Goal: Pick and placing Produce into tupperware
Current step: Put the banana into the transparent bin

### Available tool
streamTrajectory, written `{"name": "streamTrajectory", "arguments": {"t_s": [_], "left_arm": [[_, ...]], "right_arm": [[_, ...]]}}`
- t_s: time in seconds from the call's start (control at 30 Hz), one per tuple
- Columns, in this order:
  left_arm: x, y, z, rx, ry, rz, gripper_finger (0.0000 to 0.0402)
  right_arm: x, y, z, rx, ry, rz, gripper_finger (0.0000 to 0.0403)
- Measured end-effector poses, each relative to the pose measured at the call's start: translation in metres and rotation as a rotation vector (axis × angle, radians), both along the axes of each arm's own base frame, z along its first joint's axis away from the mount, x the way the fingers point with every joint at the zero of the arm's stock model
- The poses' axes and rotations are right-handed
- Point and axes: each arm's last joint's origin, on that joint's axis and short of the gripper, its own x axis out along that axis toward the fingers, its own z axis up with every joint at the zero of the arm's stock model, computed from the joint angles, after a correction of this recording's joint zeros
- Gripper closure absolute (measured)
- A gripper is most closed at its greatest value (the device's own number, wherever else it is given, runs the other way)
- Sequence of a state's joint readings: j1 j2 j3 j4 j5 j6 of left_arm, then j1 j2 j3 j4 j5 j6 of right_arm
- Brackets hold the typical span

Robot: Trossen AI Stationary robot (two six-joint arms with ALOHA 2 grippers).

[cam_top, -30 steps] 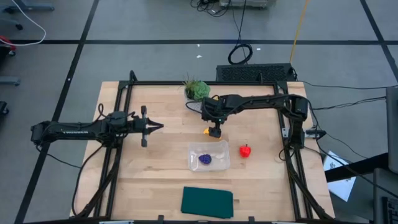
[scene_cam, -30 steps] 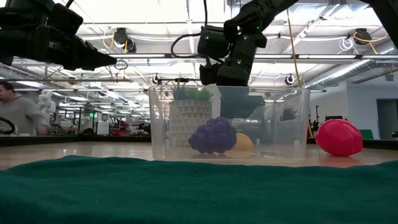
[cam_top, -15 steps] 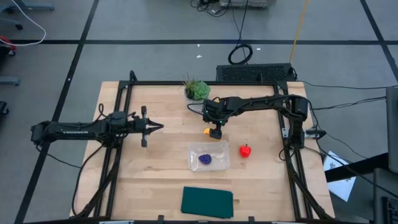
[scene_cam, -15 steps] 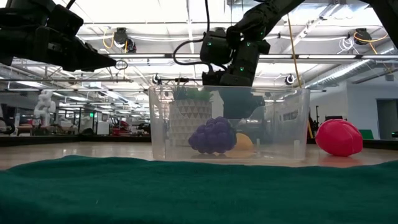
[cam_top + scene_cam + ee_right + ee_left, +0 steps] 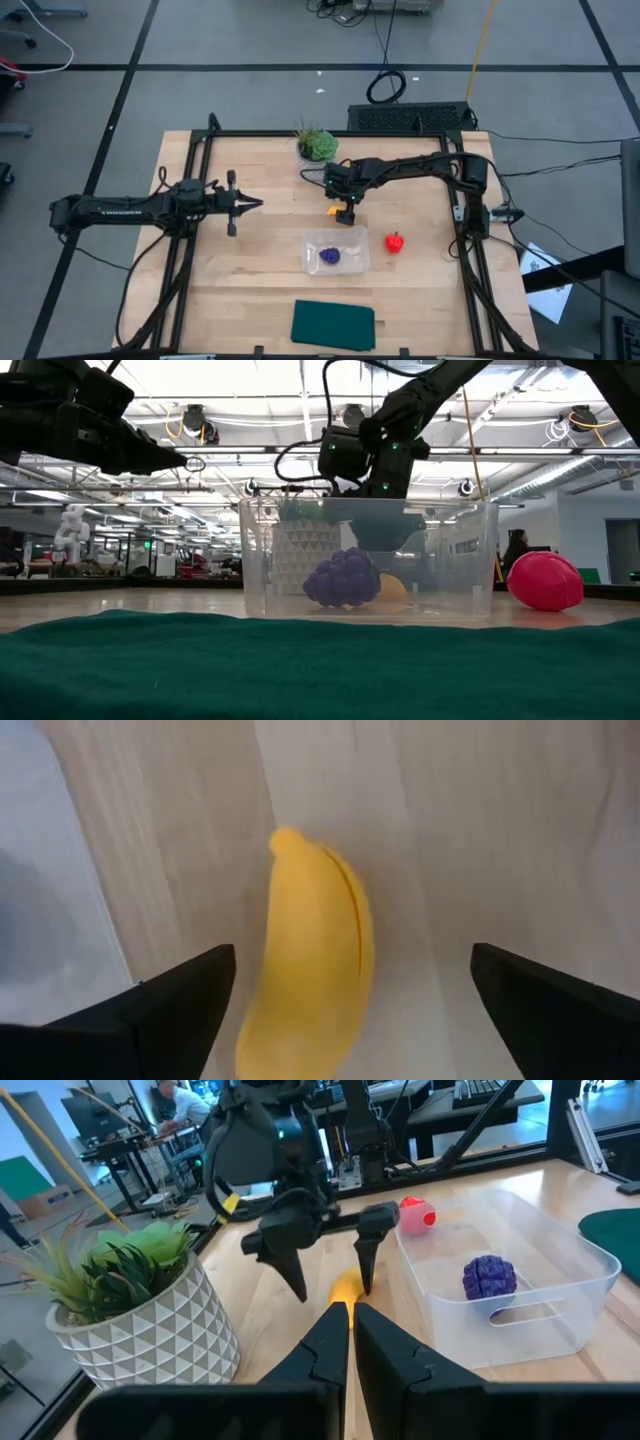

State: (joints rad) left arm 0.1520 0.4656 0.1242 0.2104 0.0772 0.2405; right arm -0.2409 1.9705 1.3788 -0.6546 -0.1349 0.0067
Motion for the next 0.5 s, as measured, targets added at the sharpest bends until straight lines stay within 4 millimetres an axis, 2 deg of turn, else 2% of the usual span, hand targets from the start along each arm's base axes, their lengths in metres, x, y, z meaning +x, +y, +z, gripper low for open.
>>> {"name": "streamTrajectory", "arguments": {"t_s": [0.5], "left_arm": [[-0.0001, 0.0, -0.0004, -0.001, 0.004, 0.0, 0.0376]], "right_arm": [[0.0005, 0.0001, -0.0084, -0.004, -0.003, 0.0, 0.0007]]}}
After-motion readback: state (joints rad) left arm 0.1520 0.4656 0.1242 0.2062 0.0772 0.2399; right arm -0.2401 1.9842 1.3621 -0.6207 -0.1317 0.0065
